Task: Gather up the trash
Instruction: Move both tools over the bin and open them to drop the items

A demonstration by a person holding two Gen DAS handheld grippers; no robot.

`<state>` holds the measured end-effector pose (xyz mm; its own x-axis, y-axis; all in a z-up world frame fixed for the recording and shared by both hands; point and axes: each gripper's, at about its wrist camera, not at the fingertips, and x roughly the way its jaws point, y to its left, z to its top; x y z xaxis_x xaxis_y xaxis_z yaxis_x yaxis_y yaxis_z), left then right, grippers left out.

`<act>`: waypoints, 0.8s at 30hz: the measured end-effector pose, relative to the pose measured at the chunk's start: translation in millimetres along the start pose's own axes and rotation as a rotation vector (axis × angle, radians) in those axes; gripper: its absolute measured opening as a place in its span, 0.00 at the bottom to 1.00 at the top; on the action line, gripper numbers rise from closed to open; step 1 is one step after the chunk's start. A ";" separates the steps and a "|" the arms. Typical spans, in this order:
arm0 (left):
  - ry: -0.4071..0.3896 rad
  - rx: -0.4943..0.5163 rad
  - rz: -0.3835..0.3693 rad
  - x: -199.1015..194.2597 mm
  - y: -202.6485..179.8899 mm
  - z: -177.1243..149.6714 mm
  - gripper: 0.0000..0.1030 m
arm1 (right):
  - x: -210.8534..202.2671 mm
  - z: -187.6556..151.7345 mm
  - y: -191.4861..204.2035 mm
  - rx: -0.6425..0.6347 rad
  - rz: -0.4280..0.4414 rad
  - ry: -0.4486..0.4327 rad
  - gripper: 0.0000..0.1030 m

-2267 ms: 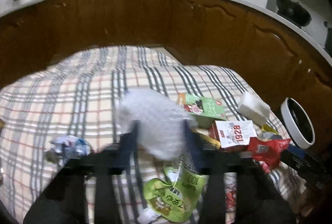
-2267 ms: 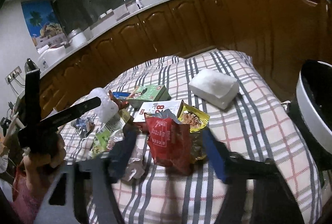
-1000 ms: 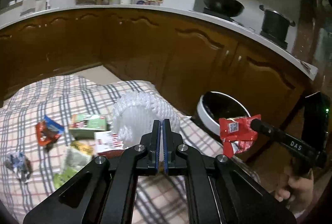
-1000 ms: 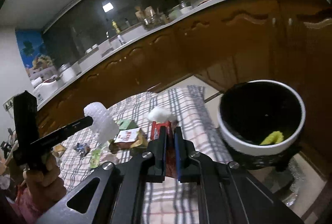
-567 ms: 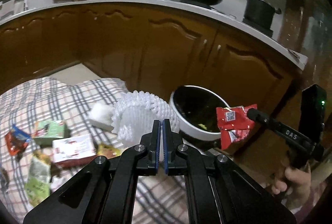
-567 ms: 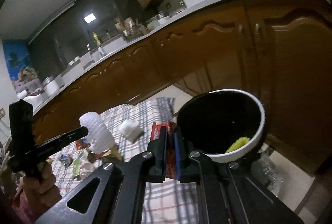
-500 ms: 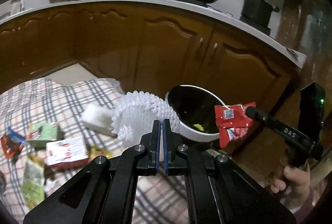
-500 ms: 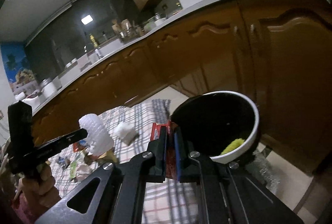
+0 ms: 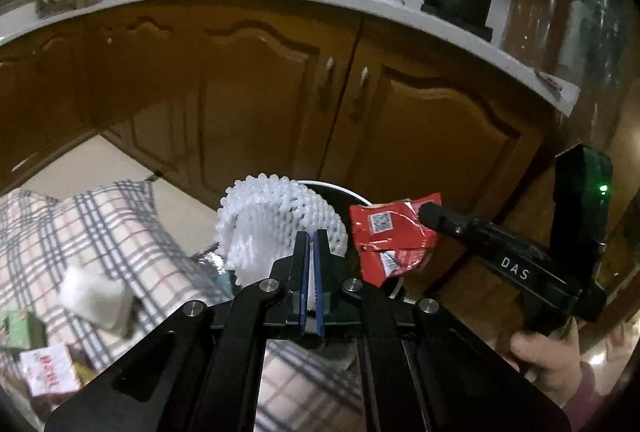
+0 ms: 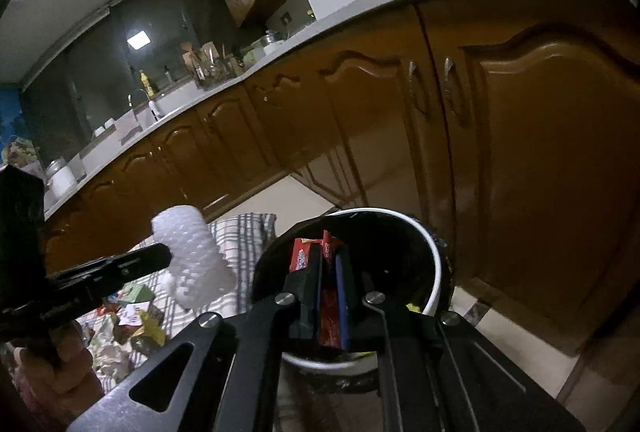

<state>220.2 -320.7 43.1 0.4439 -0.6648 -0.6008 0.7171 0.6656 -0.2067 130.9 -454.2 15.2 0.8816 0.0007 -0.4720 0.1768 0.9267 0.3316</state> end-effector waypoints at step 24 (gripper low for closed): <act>0.094 -0.065 0.017 52.9 10.6 -17.0 0.43 | 35.3 -1.6 -40.7 0.115 0.004 0.064 0.55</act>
<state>242.1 -343.1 -4.0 0.4010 -0.6203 -0.6741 0.6719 0.6993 -0.2438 154.1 -491.3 -16.2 0.8532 0.0319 -0.5206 0.2253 0.8776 0.4231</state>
